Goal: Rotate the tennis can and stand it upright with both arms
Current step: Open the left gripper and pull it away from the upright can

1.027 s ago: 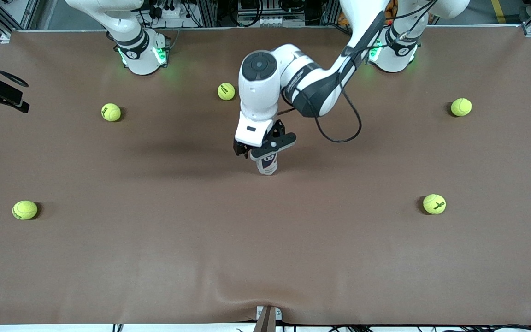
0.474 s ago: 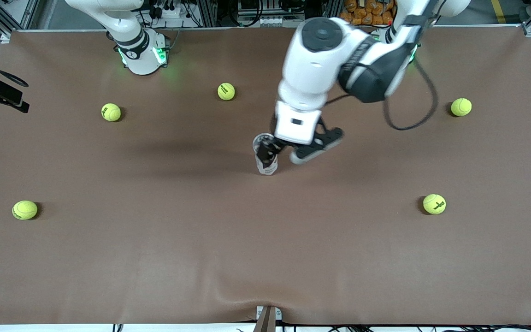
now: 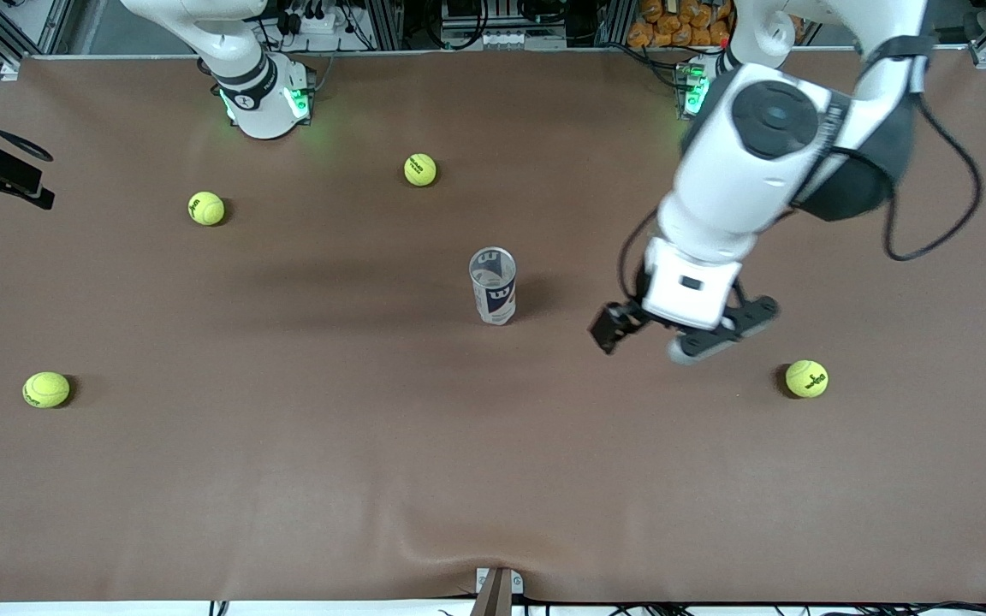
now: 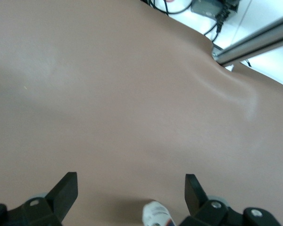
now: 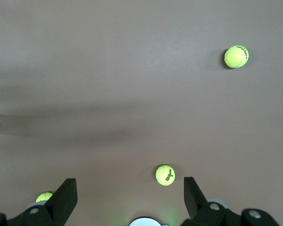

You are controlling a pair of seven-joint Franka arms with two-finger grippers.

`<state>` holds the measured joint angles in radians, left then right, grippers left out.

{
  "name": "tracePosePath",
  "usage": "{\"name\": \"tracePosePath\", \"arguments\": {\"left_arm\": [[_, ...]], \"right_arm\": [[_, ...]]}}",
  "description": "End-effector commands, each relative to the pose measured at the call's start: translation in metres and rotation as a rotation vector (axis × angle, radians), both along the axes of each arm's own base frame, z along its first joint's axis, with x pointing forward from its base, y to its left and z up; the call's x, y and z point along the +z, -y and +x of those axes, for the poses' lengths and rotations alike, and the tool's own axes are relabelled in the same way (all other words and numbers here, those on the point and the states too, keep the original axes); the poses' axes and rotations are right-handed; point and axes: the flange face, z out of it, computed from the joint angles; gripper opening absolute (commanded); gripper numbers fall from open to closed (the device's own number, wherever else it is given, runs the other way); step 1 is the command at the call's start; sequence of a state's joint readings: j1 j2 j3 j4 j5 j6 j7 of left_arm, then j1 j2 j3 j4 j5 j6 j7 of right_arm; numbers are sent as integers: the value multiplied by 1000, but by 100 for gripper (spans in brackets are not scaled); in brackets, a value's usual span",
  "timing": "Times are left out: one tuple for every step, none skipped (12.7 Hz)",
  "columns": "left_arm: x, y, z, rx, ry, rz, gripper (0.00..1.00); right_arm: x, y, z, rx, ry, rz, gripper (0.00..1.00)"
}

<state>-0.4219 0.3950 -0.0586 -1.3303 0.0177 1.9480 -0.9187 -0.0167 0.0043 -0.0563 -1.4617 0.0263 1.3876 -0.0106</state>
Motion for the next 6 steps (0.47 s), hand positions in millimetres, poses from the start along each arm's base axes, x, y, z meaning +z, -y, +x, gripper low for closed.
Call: {"name": "tracePosePath", "arguments": {"left_arm": [[9, -27, 6, -14, -3, 6, 100], [9, -33, 9, -14, -2, 9, 100], [9, -38, 11, -7, -1, 12, 100], [9, -54, 18, 13, 1, 17, 100], [9, -69, 24, 18, 2, 18, 100], [6, -86, 31, 8, 0, 21, 100]], "right_arm": [[4, 0, -2, 7, 6, -11, 100], [4, 0, -2, 7, 6, -11, 100], [4, 0, -2, 7, 6, -11, 100], [4, 0, -2, 7, 6, -11, 100], [4, 0, -2, 7, 6, -11, 100], [4, 0, -2, 7, 6, -11, 100]]}}
